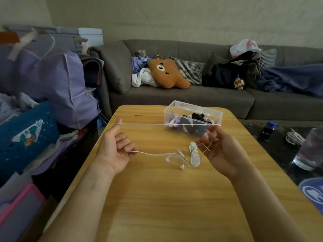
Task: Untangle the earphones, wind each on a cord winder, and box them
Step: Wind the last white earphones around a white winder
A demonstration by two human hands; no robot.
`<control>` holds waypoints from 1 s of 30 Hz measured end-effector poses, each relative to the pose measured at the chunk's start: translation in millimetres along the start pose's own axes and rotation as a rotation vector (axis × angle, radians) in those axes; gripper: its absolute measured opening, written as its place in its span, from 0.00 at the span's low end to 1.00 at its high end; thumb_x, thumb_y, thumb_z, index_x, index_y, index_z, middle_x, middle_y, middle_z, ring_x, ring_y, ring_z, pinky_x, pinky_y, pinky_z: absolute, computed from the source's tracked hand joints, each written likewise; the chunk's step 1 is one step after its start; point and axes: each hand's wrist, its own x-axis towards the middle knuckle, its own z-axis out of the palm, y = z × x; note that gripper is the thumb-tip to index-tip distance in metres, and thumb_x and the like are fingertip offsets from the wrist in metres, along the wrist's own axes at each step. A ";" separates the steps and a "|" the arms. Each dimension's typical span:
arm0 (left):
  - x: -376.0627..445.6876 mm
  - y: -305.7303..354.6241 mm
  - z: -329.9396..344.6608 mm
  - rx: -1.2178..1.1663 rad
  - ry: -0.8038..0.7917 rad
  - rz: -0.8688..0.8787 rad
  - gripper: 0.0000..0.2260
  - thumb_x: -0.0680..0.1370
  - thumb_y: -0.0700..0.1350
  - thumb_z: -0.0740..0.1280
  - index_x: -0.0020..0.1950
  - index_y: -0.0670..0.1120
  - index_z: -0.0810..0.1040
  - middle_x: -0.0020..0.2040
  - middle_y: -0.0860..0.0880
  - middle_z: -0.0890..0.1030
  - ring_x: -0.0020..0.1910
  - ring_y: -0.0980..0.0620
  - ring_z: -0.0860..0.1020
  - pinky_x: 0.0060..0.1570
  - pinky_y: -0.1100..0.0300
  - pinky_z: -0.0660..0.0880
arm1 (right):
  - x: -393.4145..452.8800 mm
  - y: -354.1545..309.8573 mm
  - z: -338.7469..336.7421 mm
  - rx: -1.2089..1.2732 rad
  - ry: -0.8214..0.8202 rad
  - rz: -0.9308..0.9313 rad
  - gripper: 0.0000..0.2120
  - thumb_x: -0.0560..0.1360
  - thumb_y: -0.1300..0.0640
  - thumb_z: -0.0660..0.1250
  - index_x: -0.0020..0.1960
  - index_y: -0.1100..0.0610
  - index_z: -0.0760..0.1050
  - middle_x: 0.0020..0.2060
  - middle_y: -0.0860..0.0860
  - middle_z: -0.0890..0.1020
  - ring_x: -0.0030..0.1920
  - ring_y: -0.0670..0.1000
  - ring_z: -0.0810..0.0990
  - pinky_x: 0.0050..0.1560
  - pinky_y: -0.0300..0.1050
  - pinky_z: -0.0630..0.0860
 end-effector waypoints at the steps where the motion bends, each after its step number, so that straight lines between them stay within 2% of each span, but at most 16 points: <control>1: 1.3 -0.9 -0.9 0.005 -0.009 -0.011 0.18 0.78 0.55 0.67 0.29 0.54 0.72 0.29 0.54 0.56 0.25 0.54 0.57 0.32 0.59 0.63 | 2.1 0.8 -0.8 0.006 0.001 0.013 0.12 0.82 0.50 0.62 0.44 0.55 0.74 0.27 0.46 0.66 0.28 0.44 0.69 0.38 0.42 0.77; 4: 2.7 2.7 -2.6 0.159 0.043 0.002 0.23 0.77 0.57 0.68 0.28 0.53 0.60 0.25 0.54 0.55 0.23 0.53 0.55 0.23 0.60 0.57 | 7.6 0.4 -7.7 -0.070 0.088 -0.076 0.10 0.79 0.51 0.68 0.42 0.55 0.73 0.26 0.46 0.59 0.25 0.44 0.58 0.25 0.37 0.63; 6: 3.3 7.1 -5.9 0.448 0.130 0.129 0.21 0.77 0.54 0.69 0.29 0.52 0.64 0.22 0.54 0.59 0.21 0.55 0.57 0.21 0.62 0.56 | 10.3 -6.0 -16.4 -0.148 0.209 -0.182 0.09 0.76 0.55 0.72 0.43 0.55 0.73 0.24 0.46 0.61 0.25 0.45 0.57 0.24 0.38 0.59; 8: 4.7 8.8 -10.6 0.738 0.214 0.277 0.16 0.76 0.53 0.71 0.32 0.49 0.71 0.23 0.53 0.64 0.22 0.54 0.62 0.25 0.61 0.60 | 10.6 -13.1 -24.2 -0.188 0.289 -0.242 0.08 0.74 0.55 0.74 0.48 0.55 0.76 0.26 0.46 0.65 0.27 0.45 0.61 0.26 0.39 0.62; 10: 6.2 8.0 -14.4 0.878 0.267 0.344 0.16 0.75 0.52 0.72 0.32 0.48 0.71 0.24 0.52 0.67 0.25 0.51 0.65 0.29 0.59 0.63 | 9.3 -15.6 -27.7 -0.172 0.277 -0.232 0.08 0.74 0.53 0.74 0.48 0.55 0.79 0.28 0.46 0.69 0.28 0.44 0.66 0.31 0.40 0.67; 12: 6.9 6.7 -15.3 0.987 0.336 0.381 0.17 0.75 0.53 0.72 0.31 0.47 0.72 0.27 0.49 0.71 0.30 0.49 0.70 0.34 0.57 0.67 | 7.3 -14.0 -24.9 -0.150 0.256 -0.197 0.07 0.75 0.50 0.73 0.45 0.53 0.79 0.28 0.46 0.70 0.27 0.44 0.66 0.34 0.41 0.68; 14: 6.5 6.7 -13.6 1.020 0.376 0.388 0.19 0.74 0.58 0.70 0.32 0.47 0.72 0.29 0.48 0.72 0.31 0.48 0.72 0.35 0.56 0.68 | 5.2 -11.0 -20.7 -0.156 0.220 -0.150 0.11 0.75 0.46 0.72 0.41 0.53 0.78 0.28 0.46 0.70 0.27 0.45 0.67 0.36 0.42 0.68; 16: 6.7 6.6 -12.2 0.851 0.336 0.300 0.21 0.74 0.62 0.70 0.31 0.49 0.70 0.26 0.50 0.69 0.26 0.50 0.68 0.31 0.57 0.66 | 2.5 -9.1 -17.3 -0.164 0.157 -0.058 0.20 0.74 0.38 0.69 0.37 0.55 0.76 0.27 0.48 0.70 0.28 0.47 0.68 0.39 0.44 0.68; 18: 6.2 6.8 -10.3 0.679 0.255 0.177 0.23 0.73 0.65 0.69 0.31 0.51 0.66 0.24 0.53 0.64 0.22 0.53 0.63 0.26 0.59 0.61 | 1.5 -8.4 -16.1 -0.141 0.096 0.030 0.25 0.71 0.33 0.68 0.36 0.57 0.75 0.27 0.48 0.65 0.28 0.48 0.64 0.37 0.44 0.64; 20: 6.5 7.5 -10.4 0.685 0.259 0.162 0.23 0.72 0.66 0.69 0.31 0.52 0.65 0.24 0.54 0.62 0.21 0.53 0.60 0.25 0.61 0.58 | 1.3 -9.6 -15.1 -0.158 0.072 0.056 0.27 0.71 0.32 0.67 0.33 0.57 0.74 0.27 0.48 0.60 0.28 0.47 0.58 0.33 0.43 0.57; 22: 6.0 10.4 -11.4 0.760 0.362 0.228 0.21 0.73 0.63 0.70 0.30 0.51 0.68 0.24 0.53 0.65 0.23 0.53 0.63 0.27 0.61 0.61 | 1.0 -12.2 -14.1 -0.237 0.105 0.008 0.27 0.72 0.33 0.66 0.31 0.56 0.74 0.25 0.47 0.58 0.27 0.47 0.55 0.31 0.43 0.53; 26: 8.2 15.6 -20.2 0.981 0.479 0.475 0.18 0.75 0.52 0.70 0.31 0.42 0.73 0.27 0.48 0.71 0.29 0.46 0.70 0.33 0.56 0.66 | 1.1 -15.1 -14.1 -0.393 0.226 -0.141 0.25 0.73 0.34 0.67 0.35 0.55 0.73 0.22 0.45 0.60 0.24 0.47 0.56 0.25 0.42 0.56; 28: 7.4 16.2 -24.8 1.094 0.514 0.565 0.17 0.76 0.49 0.69 0.32 0.39 0.75 0.28 0.45 0.74 0.31 0.44 0.72 0.34 0.55 0.68 | -1.0 -15.9 -12.4 -0.494 0.311 -0.224 0.24 0.73 0.34 0.68 0.36 0.56 0.74 0.23 0.46 0.63 0.25 0.48 0.59 0.27 0.44 0.60; 30: 6.8 19.0 -29.5 1.177 0.561 0.642 0.15 0.75 0.47 0.69 0.32 0.40 0.75 0.28 0.44 0.75 0.31 0.41 0.73 0.34 0.53 0.69 | -2.7 -18.7 -12.9 -0.615 0.421 -0.324 0.22 0.73 0.37 0.69 0.36 0.56 0.76 0.26 0.47 0.68 0.28 0.49 0.64 0.32 0.45 0.65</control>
